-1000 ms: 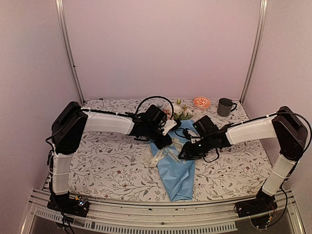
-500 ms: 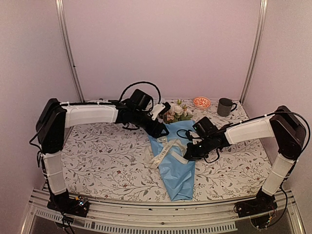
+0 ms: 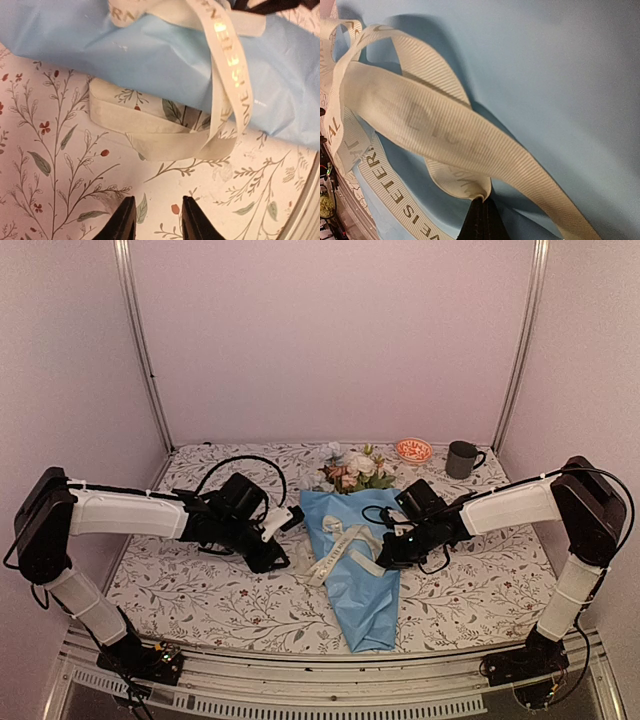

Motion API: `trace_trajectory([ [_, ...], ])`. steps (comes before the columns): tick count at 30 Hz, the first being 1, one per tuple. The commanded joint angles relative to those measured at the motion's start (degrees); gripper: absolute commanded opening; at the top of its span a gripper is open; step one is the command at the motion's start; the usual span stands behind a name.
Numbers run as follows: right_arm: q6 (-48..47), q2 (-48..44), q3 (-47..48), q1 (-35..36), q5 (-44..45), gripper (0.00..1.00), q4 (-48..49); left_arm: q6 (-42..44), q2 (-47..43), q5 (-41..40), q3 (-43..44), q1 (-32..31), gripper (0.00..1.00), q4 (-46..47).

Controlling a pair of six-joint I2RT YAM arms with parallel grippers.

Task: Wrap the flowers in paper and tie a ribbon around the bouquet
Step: Tie the ribbon around the folded bouquet.

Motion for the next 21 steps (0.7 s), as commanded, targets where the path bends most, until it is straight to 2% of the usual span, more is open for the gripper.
trace_trajectory([
  [1,-0.6,1.2,1.0,-0.3,-1.5,0.00,0.5,5.8,2.9,-2.2,-0.8,-2.1,0.38,4.9],
  [3,-0.9,1.4,1.0,-0.3,-1.8,0.00,0.6,7.9,3.8,-1.9,-1.3,-3.2,0.44,7.9],
  [6,-1.2,1.5,0.9,-0.4,-2.1,0.00,0.8,10.1,4.5,0.6,-1.6,-4.4,0.46,11.3],
  [8,-1.1,1.5,0.9,-0.3,-2.1,0.00,0.9,11.0,5.3,2.1,-1.3,-4.9,0.41,11.9],
  [11,-1.1,1.4,0.7,-0.3,-2.1,0.00,1.0,11.8,8.1,3.8,0.6,-5.0,0.26,9.2],
  [14,-1.1,1.5,0.9,-0.4,-2.3,0.00,1.1,12.4,10.8,5.8,3.3,-5.0,0.26,5.7],
  [17,-1.1,1.6,0.7,-0.4,-2.4,0.00,1.2,12.2,11.6,4.6,3.3,-5.2,0.26,7.4],
  [21,-1.1,1.7,0.5,-0.5,-2.5,0.00,1.3,11.5,13.6,3.3,4.6,-5.2,0.14,9.1],
])
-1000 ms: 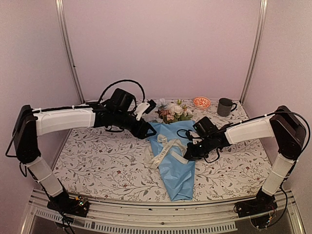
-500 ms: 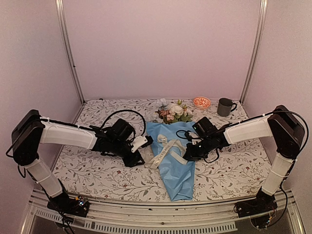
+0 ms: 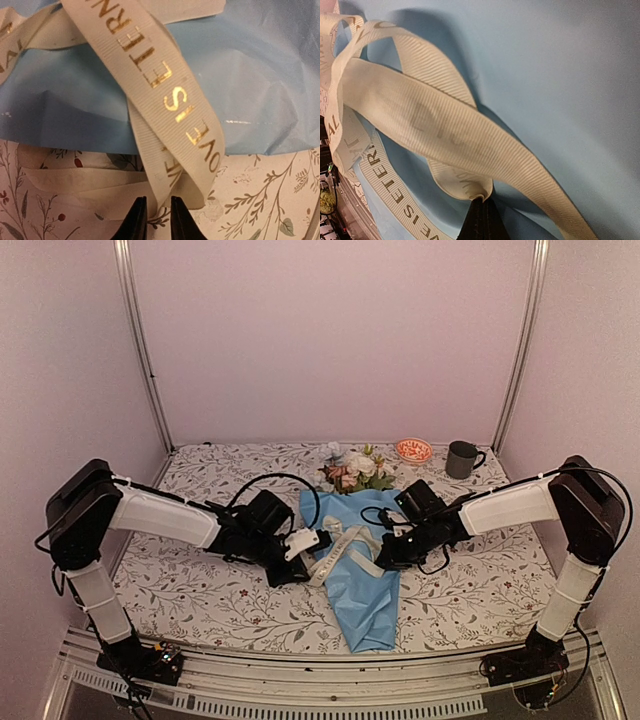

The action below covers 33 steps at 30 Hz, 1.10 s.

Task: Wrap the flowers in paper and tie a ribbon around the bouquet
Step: Tie the ribbon around the folded bouquet.

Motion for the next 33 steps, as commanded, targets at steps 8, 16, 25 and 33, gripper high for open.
trace_trajectory([
  [8,-0.4,-1.4,-0.8,-2.3,-3.7,0.00,1.5,-4.9,-0.7,-5.3,2.2,0.3,0.00,0.4],
  [16,-1.9,-8.8,-5.7,-12.2,-14.7,0.00,4.8,-20.2,-9.3,-14.1,-3.9,13.9,0.00,3.0],
  [25,-6.3,-16.3,-16.0,-42.6,-23.3,0.00,4.4,-32.5,-16.7,-11.6,-15.5,35.5,0.00,11.8],
  [33,-6.9,-13.1,-23.3,-70.7,-25.6,0.00,6.5,-45.3,-26.2,-11.4,-25.3,53.9,0.00,19.5],
])
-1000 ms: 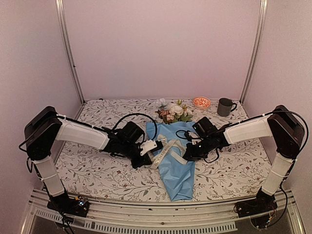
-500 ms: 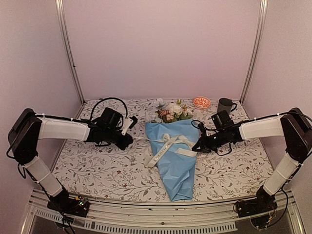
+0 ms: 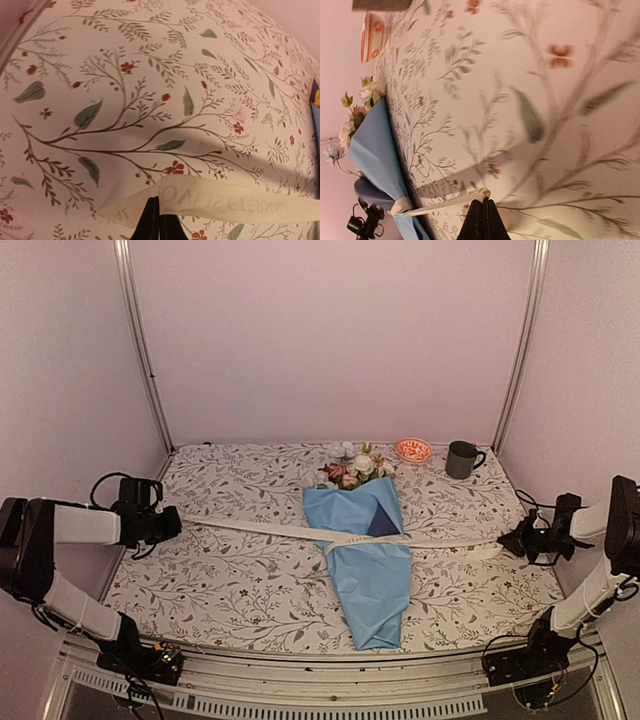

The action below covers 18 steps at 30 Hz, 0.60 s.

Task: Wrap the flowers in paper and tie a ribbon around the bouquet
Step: Tie the ribbon around the folded bouquet.

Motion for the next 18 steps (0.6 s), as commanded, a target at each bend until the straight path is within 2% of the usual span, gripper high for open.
trace_trajectory([
  [1,-1.3,0.5,-3.5,-10.2,-0.3,0.00,1.0,-8.9,-6.8,-1.4,-3.3,8.5,0.00,5.8],
  [11,-1.8,-9.3,-4.8,-22.1,6.6,0.00,-2.3,-14.6,-19.1,-8.2,-6.7,25.0,0.00,2.5],
  [18,-2.1,-10.4,-4.9,-29.2,5.8,0.00,-3.2,-17.0,-24.9,-11.8,-5.7,32.7,0.00,-1.0],
])
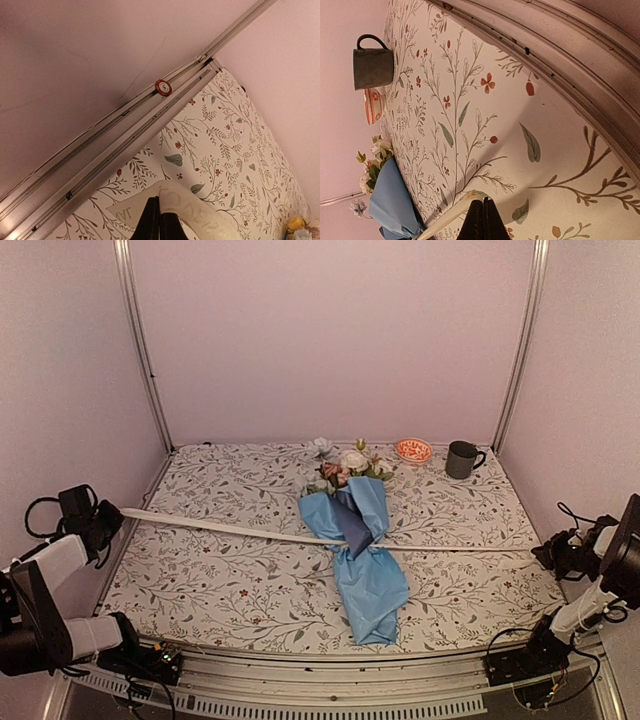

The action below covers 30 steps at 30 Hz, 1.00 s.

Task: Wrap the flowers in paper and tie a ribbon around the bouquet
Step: Tie the ribbon around the folded bouquet.

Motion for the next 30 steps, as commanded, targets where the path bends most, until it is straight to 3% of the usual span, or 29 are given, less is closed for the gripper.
trace_trajectory([
  [1,-0.9,-1.0,0.4,-7.2,5.6,0.00,3.5,-4.0,-2.7,-9.5,1.0,7.8,0.00,0.3],
  [9,-0.6,-3.8,0.7,-8.9,8.1,0.00,2.6,-5.8,-4.5,-9.4,1.2,15.0,0.00,-0.4],
  [13,-0.7,-4.6,0.7,-9.1,8.4,0.00,2.4,-6.6,-4.0,-5.6,1.5,18.4,0.00,0.7],
  [19,-1.6,-4.6,0.2,-8.5,5.3,0.00,2.3,-6.7,-3.8,-2.2,1.0,18.6,0.00,2.5],
  [21,-1.5,-5.7,0.5,-3.5,5.0,0.00,1.7,-6.3,-2.9,-0.3,0.7,14.3,0.00,4.9],
  [23,-0.9,-8.3,0.9,5.9,9.0,0.00,0.4,-3.8,-1.3,-4.5,1.9,3.6,0.00,4.8],
  [26,4.3,-13.3,1.3,17.7,7.9,0.00,1.5,-0.9,0.6,-7.9,4.5,-14.2,0.00,4.3],
  [30,7.7,-18.8,9.4,26.9,7.6,0.00,-2.2,6.5,0.3,-7.0,7.1,-34.0,0.00,5.0],
])
